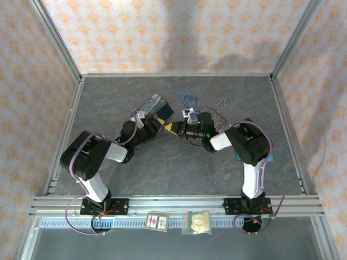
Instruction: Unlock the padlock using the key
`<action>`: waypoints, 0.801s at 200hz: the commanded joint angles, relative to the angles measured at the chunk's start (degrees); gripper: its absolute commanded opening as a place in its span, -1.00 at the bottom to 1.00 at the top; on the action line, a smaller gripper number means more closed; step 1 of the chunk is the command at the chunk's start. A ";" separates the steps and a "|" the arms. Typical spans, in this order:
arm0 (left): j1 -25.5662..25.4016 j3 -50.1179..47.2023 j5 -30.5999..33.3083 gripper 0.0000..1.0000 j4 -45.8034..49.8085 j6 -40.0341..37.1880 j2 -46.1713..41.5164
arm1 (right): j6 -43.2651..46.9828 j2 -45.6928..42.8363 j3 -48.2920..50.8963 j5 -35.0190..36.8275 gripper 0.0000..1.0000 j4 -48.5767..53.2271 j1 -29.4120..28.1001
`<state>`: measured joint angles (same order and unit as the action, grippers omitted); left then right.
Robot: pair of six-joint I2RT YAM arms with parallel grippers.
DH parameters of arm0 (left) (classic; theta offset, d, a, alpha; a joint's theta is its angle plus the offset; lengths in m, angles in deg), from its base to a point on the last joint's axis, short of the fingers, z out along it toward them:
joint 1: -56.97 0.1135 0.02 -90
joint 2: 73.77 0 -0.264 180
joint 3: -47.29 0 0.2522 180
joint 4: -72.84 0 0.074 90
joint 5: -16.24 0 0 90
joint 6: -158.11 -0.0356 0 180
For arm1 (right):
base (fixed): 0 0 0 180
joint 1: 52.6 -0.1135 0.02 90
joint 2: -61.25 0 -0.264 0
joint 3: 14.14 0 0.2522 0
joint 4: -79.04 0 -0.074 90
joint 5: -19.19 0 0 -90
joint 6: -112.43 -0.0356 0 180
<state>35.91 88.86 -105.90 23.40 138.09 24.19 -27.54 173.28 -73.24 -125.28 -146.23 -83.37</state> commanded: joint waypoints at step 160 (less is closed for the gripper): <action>-2.98 -0.37 -8.02 -1.00 -12.37 0.98 0.13 | -40.08 4.79 1.13 6.65 -1.00 -30.22 0.70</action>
<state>35.58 89.19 -105.07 18.50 140.10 23.88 -53.75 176.71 -71.08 -123.47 -164.34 -83.08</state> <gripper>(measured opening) 0.088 0.046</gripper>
